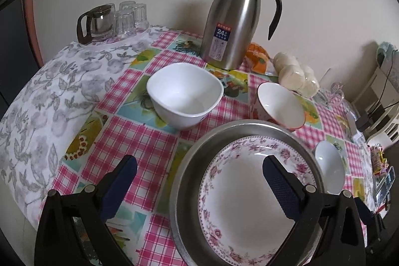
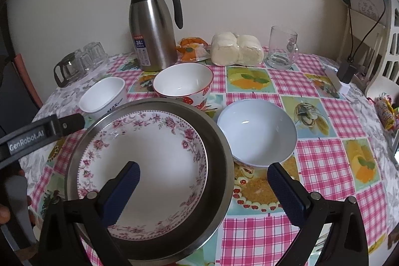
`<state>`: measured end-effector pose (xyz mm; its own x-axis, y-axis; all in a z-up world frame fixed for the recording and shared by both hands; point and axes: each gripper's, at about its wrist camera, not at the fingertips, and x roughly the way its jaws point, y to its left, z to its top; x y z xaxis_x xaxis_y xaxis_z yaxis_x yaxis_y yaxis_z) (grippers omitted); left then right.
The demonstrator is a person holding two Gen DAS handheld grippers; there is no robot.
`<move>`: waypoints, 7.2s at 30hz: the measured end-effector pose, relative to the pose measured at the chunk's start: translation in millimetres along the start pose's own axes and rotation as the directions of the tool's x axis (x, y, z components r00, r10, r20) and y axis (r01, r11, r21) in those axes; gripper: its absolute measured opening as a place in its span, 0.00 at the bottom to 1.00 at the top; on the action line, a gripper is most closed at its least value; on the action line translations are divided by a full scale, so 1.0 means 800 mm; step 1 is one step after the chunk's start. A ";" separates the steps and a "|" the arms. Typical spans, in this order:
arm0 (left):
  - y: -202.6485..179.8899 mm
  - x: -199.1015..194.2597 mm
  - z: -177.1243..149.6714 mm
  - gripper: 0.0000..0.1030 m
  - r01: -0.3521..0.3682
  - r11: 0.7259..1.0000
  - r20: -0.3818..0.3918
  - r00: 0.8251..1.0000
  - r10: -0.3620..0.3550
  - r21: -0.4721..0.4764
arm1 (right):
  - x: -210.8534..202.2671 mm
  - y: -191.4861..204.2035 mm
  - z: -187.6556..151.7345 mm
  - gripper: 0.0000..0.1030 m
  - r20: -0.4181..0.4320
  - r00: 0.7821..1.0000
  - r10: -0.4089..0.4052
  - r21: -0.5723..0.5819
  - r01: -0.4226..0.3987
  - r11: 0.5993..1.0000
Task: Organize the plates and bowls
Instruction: 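Move both tools to the rim of the red-rimmed white bowl, then close both grippers on the red-rimmed bowl rim and lift it, then carry the red-rimmed bowl over the basin and lower it onto the plate, then open both grippers to release the bowl on the plate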
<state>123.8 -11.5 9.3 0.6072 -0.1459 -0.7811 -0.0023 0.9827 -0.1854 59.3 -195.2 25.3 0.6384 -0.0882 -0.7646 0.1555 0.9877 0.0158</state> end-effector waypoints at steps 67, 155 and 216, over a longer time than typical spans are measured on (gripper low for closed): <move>-0.128 0.162 0.116 0.69 0.138 0.976 -0.374 0.925 -0.067 0.166 | 0.180 -0.059 0.161 0.42 -0.265 0.945 0.189 0.197 -0.139 0.971; -0.101 -0.037 -0.016 0.17 0.133 0.962 -0.118 0.987 -0.107 0.240 | -0.004 -0.008 0.038 0.17 -0.053 0.972 0.230 0.254 -0.210 0.944; -0.063 0.033 -0.023 0.24 0.140 0.983 -0.285 0.953 -0.102 0.116 | 0.048 0.012 0.025 0.26 -0.151 0.960 0.236 0.263 -0.191 0.946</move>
<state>125.0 -66.9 -12.9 0.3519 -0.2724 -0.8955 0.1750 0.9590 -0.2229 100.3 -191.7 8.8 0.5354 0.1681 -0.8277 0.2229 0.9171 0.3305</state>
